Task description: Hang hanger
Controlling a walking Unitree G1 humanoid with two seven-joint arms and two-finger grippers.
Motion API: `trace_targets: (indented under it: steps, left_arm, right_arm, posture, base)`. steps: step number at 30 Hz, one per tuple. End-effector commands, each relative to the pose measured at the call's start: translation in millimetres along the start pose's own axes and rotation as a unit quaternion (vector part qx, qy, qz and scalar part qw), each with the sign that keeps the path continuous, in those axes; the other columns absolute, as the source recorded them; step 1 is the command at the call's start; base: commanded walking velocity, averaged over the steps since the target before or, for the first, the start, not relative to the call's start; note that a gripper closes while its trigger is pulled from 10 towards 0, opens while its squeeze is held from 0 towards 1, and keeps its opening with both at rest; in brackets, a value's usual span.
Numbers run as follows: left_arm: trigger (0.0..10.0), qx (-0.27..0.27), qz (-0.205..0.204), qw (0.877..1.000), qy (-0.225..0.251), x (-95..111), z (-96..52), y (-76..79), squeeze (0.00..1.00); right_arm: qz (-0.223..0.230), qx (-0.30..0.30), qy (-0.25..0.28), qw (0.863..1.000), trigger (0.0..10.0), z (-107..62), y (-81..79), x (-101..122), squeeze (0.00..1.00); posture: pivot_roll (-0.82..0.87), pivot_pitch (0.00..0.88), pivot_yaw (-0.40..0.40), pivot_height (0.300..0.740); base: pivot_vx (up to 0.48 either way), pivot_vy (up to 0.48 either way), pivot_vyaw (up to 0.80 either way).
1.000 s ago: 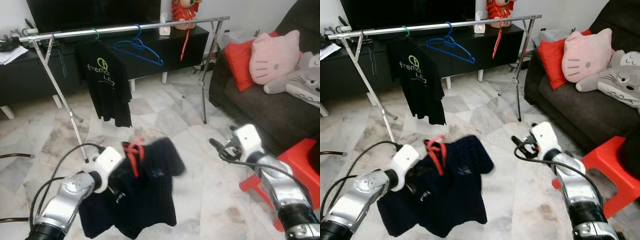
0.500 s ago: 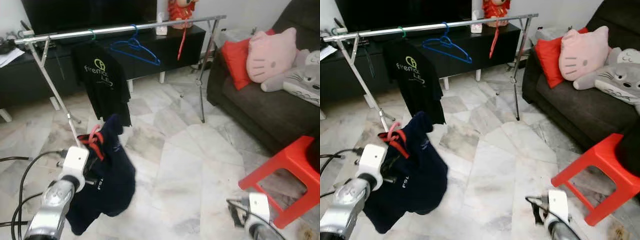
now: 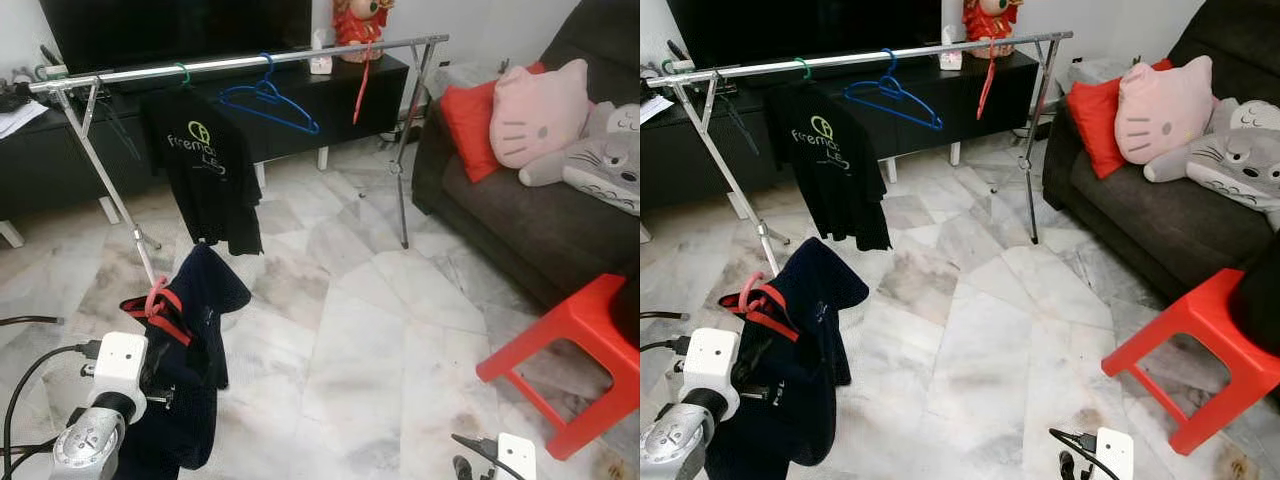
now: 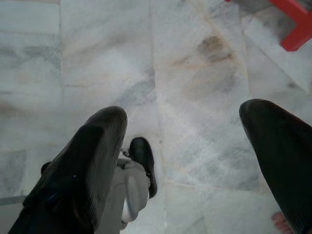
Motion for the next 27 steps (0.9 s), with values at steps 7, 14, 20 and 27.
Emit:
trace_targets:
  steps: [7, 14, 20, 27]
  left_arm:
    - [10.0, -0.004, 0.011, 0.999, 0.033, 20.6, 8.5, 7.2, 0.0]
    - [10.0, -0.005, 0.011, 1.0, 0.024, 16.8, 9.1, 5.6, 0.0]
    - [10.0, -0.006, 0.004, 1.0, 0.02, 15.6, 9.5, 10.2, 0.0]
    - [10.0, -0.009, 0.0, 1.0, 0.017, 14.5, 10.6, 14.7, 0.0]
  right_arm:
    - [-0.011, 0.009, -0.008, 1.0, 10.0, -1.8, -0.3, -7.2, 0.0]
    - [-0.003, 0.001, -0.01, 1.0, 10.0, -2.2, 4.4, -7.4, 0.0]
    - [0.0, 0.002, -0.014, 1.0, 10.0, -1.9, 5.6, -7.0, 0.0]
    - [-0.007, 0.005, -0.019, 1.0, 10.0, -2.2, 4.9, -8.9, 0.0]
  posture:
    - [-0.11, 0.0, -0.008, 0.74]
    - [-0.11, 0.0, -0.011, 0.74]
    - [-0.11, 0.0, -0.017, 0.74]
    - [-0.11, 0.0, -0.02, 0.74]
  base:
    - [0.0, -0.212, 0.0]
    - [0.0, -0.3, 0.42]
    - [0.0, -0.332, 0.0]
    - [0.0, -0.35, 0.0]
Point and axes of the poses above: a point about 5 cm out from each wrist's last joint towards the gripper, its own z axis pointing out of the wrist towards the gripper, its own x axis along the axis of the wrist's last joint, y = z × x, the point moved 5 cm from there along z, pointing out of the wrist towards the gripper, and after that the axes turned 9 degrees about z, right-handed, at the moved point
